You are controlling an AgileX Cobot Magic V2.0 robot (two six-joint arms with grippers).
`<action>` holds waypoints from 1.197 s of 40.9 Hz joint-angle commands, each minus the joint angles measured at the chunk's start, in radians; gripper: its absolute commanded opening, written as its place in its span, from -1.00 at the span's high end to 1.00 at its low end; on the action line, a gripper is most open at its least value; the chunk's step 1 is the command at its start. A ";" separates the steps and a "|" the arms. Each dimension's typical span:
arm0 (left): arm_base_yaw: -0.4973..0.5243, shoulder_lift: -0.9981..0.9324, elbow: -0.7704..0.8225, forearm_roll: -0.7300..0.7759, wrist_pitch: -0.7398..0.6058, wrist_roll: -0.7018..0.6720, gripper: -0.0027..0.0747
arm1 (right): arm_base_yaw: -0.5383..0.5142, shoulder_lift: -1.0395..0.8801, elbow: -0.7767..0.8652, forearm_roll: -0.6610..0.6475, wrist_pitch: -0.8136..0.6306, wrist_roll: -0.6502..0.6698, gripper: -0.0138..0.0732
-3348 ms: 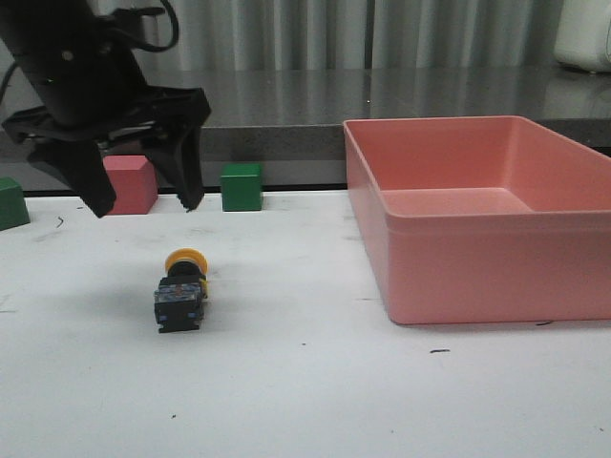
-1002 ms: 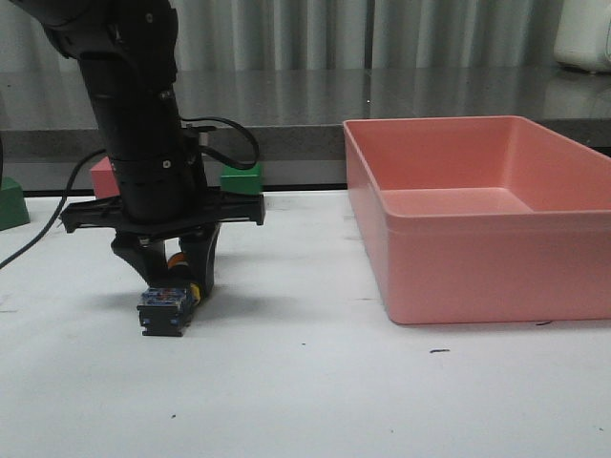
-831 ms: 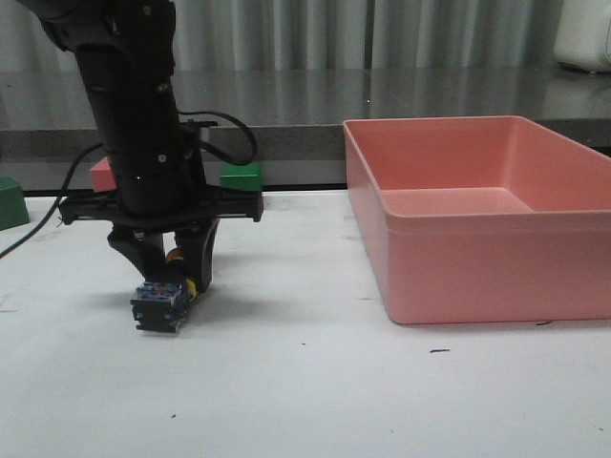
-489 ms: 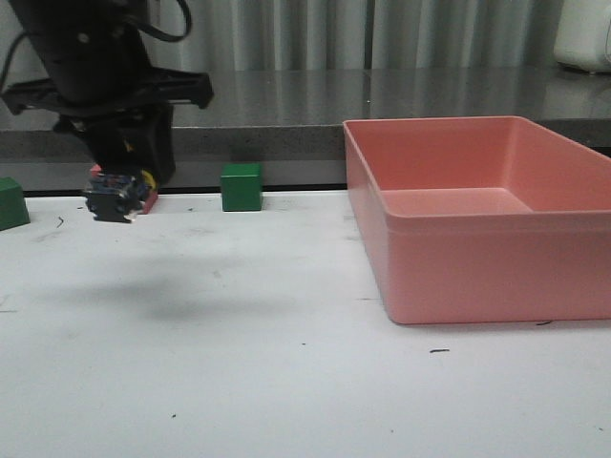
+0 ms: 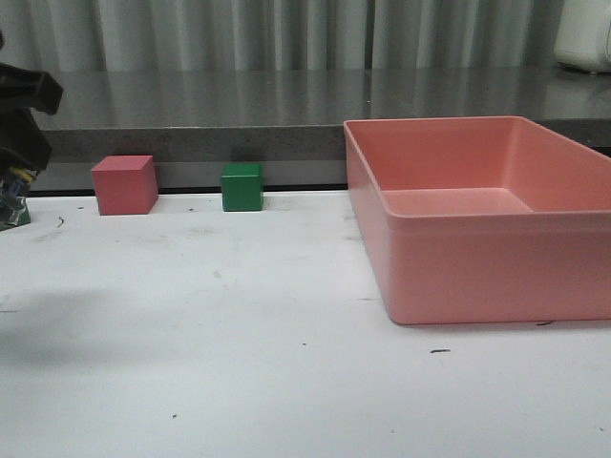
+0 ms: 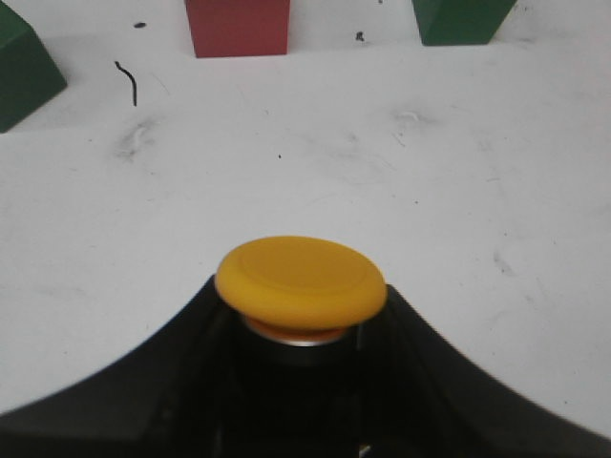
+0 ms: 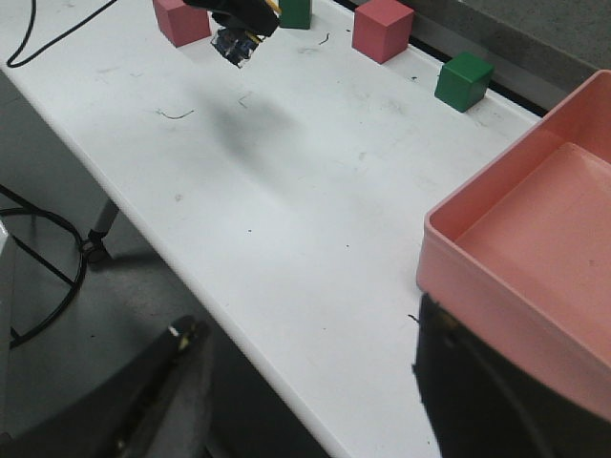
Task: Place and stand button with both arms
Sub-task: 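Rotate the held button cap-up and lower it onto the table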
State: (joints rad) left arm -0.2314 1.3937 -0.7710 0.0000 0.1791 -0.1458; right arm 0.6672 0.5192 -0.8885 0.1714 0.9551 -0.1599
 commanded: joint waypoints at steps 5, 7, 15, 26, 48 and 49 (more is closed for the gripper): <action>0.003 -0.076 0.195 0.061 -0.478 0.003 0.50 | 0.001 0.006 -0.021 0.014 -0.069 -0.010 -0.41; 0.003 -0.076 0.239 0.063 -0.561 0.003 0.50 | 0.001 0.006 -0.021 0.014 -0.069 -0.010 -0.41; 0.003 -0.022 0.367 0.106 -0.953 0.003 0.50 | 0.001 0.006 -0.021 0.014 -0.069 -0.010 -0.41; 0.003 0.215 0.375 0.102 -1.324 0.003 0.50 | 0.001 0.006 -0.021 0.014 -0.069 -0.010 -0.41; 0.003 0.482 0.309 0.095 -1.525 -0.050 0.50 | 0.001 0.006 -0.021 0.014 -0.069 -0.010 -0.41; 0.003 0.486 0.304 0.095 -1.525 -0.050 0.50 | 0.001 0.006 -0.021 0.014 -0.069 -0.010 -0.41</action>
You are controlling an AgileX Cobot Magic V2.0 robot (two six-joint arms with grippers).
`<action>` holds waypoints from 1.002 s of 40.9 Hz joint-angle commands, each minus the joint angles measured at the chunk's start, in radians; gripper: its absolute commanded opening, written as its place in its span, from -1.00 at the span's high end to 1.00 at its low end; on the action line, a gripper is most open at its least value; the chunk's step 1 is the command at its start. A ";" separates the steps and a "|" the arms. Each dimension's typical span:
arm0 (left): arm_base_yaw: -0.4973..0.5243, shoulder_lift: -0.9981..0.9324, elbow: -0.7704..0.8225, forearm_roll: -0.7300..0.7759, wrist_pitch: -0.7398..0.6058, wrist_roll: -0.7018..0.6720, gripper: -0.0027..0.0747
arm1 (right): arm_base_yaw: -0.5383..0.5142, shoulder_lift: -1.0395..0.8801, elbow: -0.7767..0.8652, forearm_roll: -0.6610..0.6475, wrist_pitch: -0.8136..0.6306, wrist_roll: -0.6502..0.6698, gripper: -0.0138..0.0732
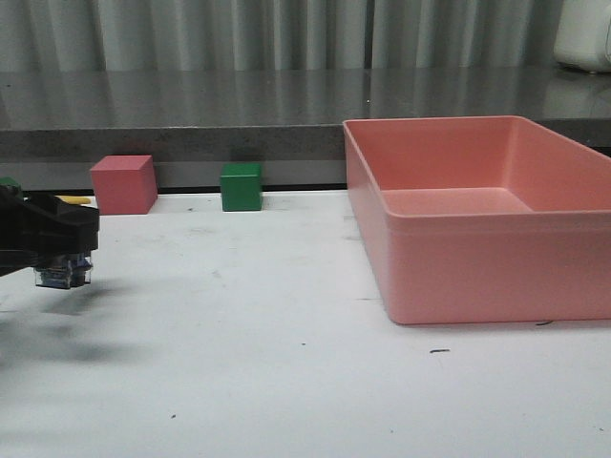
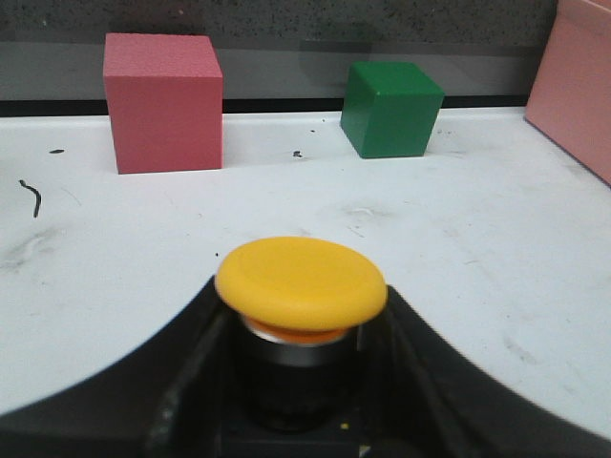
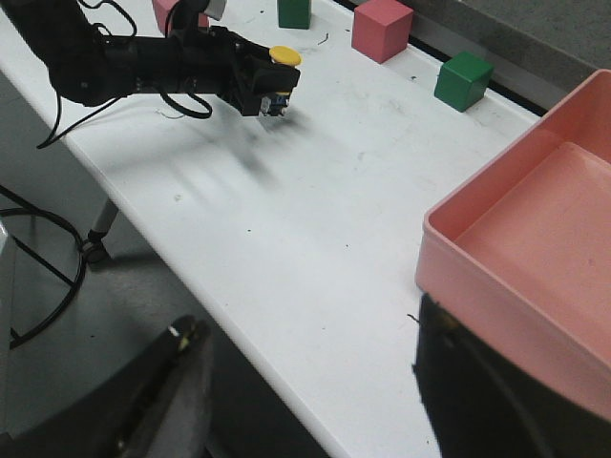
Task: Place and stand button with both arms
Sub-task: 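Rotate the held button cap-up and lower it onto the table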
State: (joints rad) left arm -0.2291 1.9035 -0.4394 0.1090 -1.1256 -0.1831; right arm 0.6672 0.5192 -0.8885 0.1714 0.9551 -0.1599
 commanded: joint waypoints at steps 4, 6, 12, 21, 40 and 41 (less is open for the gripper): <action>0.001 -0.001 -0.053 -0.014 -0.220 -0.013 0.50 | 0.001 0.006 -0.021 0.014 -0.069 -0.010 -0.41; 0.001 0.008 -0.062 -0.014 -0.220 -0.015 0.50 | 0.001 0.006 -0.021 0.014 -0.069 -0.010 -0.41; 0.001 0.019 -0.072 -0.020 -0.218 -0.015 0.50 | 0.001 0.006 -0.021 0.014 -0.069 -0.010 -0.41; 0.001 0.020 -0.067 -0.013 -0.183 -0.015 0.49 | 0.001 0.006 -0.021 0.014 -0.069 -0.010 -0.41; 0.001 0.020 0.013 -0.011 -0.213 -0.015 -0.14 | 0.001 0.006 -0.021 0.014 -0.069 -0.010 -0.41; 0.001 0.020 0.016 -0.011 -0.213 -0.015 -0.19 | 0.001 0.006 -0.021 0.014 -0.069 -0.010 -0.41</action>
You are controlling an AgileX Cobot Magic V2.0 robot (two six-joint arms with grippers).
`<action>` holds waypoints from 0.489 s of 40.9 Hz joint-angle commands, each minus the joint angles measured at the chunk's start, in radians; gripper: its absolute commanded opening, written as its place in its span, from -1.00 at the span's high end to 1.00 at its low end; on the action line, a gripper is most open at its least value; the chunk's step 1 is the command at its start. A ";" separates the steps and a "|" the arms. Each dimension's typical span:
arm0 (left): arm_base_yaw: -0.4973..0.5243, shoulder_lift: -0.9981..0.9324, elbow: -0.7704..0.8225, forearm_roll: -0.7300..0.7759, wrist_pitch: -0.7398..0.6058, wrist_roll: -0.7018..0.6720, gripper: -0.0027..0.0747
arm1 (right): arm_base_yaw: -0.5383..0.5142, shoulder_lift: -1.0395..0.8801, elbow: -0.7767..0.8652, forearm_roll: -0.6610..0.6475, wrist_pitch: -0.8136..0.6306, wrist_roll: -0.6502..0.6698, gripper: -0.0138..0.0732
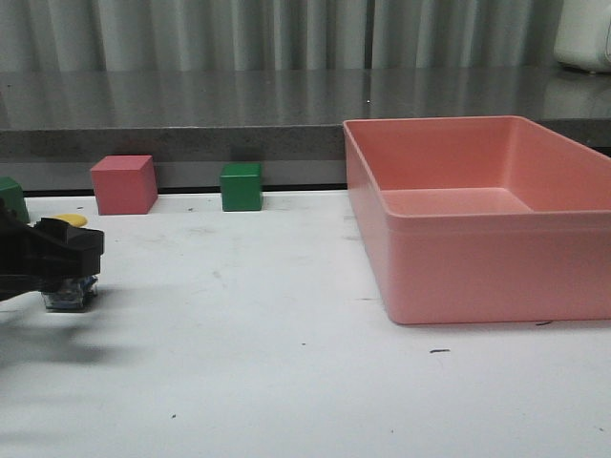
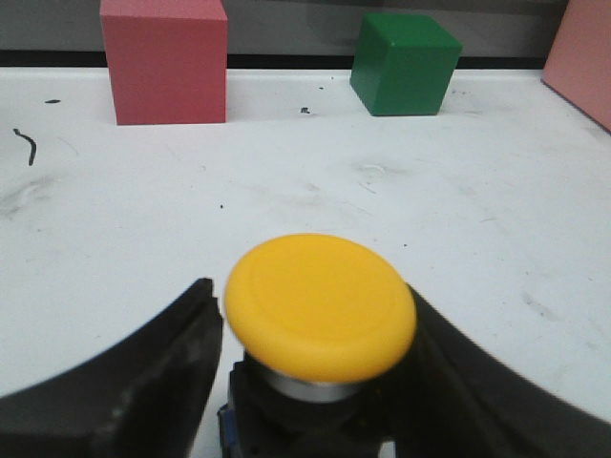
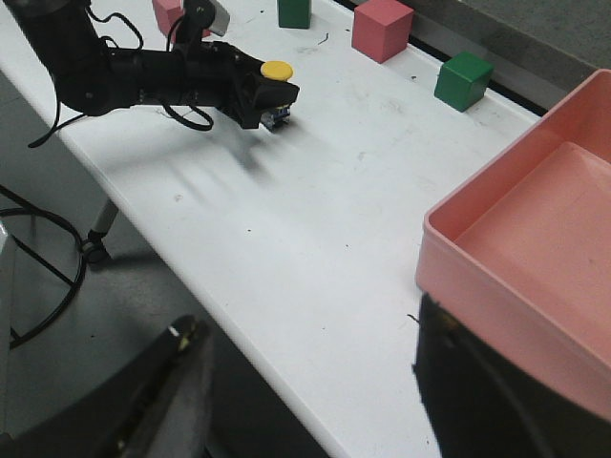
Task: Place and stand button with both arms
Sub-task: 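Rotate the held button cap-up and lower it onto the table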
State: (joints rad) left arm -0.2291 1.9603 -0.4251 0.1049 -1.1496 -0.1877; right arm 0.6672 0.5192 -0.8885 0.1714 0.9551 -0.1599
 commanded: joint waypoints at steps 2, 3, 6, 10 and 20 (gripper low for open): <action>0.001 -0.037 0.006 -0.007 -0.189 -0.010 -0.28 | 0.001 0.006 -0.021 0.014 -0.069 -0.010 -0.41; 0.001 -0.037 0.011 -0.007 -0.189 -0.010 -0.31 | 0.001 0.006 -0.021 0.014 -0.069 -0.010 -0.41; 0.001 -0.047 0.025 -0.007 -0.189 -0.010 -0.41 | 0.001 0.006 -0.021 0.014 -0.069 -0.010 -0.41; 0.001 -0.081 0.054 -0.007 -0.183 -0.010 -0.46 | 0.001 0.006 -0.021 0.014 -0.069 -0.010 -0.41; 0.001 -0.279 0.140 0.012 0.047 -0.010 -0.46 | 0.001 0.006 -0.021 0.014 -0.069 -0.010 -0.41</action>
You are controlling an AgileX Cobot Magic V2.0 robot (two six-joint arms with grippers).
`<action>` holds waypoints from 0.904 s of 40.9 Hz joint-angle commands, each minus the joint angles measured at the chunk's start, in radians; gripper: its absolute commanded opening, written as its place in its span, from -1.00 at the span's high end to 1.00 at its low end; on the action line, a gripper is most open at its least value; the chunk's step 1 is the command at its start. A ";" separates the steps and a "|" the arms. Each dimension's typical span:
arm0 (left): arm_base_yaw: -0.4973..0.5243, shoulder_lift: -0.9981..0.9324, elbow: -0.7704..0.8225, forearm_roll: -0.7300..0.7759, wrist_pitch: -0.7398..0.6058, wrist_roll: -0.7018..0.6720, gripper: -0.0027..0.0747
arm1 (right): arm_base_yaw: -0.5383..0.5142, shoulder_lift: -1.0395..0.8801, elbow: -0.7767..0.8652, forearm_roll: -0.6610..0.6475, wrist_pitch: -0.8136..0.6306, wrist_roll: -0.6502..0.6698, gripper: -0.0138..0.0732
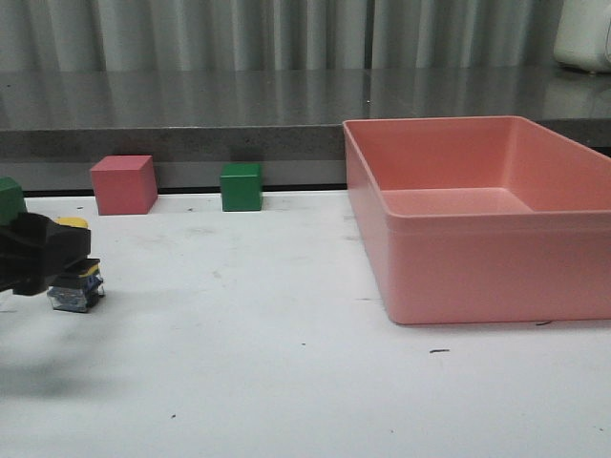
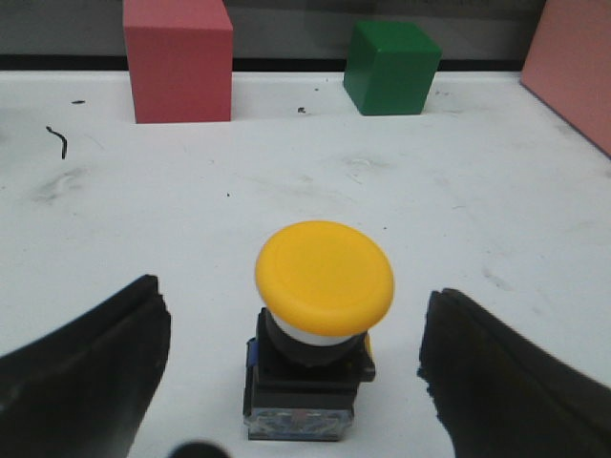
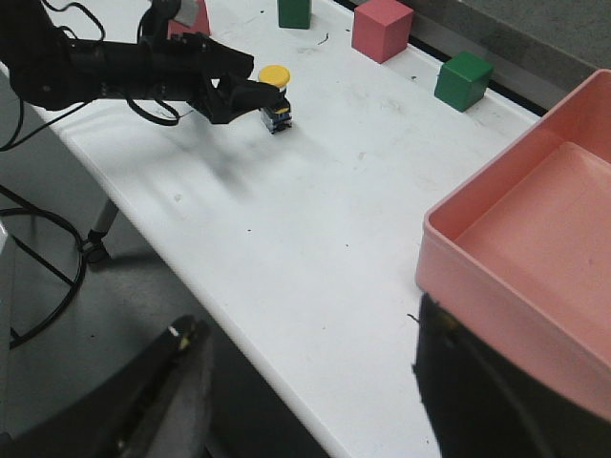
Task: Place and stand button with both arms
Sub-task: 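Open the left gripper and withdraw, leaving the button standing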
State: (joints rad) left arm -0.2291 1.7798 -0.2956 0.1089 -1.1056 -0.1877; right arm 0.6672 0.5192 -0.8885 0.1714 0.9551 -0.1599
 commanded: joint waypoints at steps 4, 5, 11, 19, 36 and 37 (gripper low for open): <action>0.001 -0.221 0.011 0.067 0.175 -0.054 -0.45 | 0.001 0.006 -0.021 0.014 -0.069 -0.010 -0.41; 0.001 -0.250 0.009 0.080 0.227 -0.067 -0.45 | 0.001 0.006 -0.021 0.014 -0.069 -0.010 -0.41; -0.001 -0.475 0.005 0.108 0.504 -0.098 -0.45 | 0.001 0.006 -0.021 0.014 -0.069 -0.010 -0.41; -0.039 -0.729 -0.112 0.108 0.993 -0.140 -0.45 | 0.001 0.006 -0.021 0.014 -0.069 -0.010 -0.41; -0.265 -0.920 -0.593 0.028 1.982 0.014 -0.45 | 0.001 0.006 -0.021 0.014 -0.069 -0.010 -0.41; -0.274 -0.928 -0.604 0.028 1.999 0.014 -0.45 | 0.001 0.006 -0.021 0.014 -0.069 -0.010 -0.41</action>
State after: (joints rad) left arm -0.4714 0.8813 -0.8209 0.1551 0.8357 -0.1911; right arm 0.6672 0.5192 -0.8885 0.1714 0.9551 -0.1599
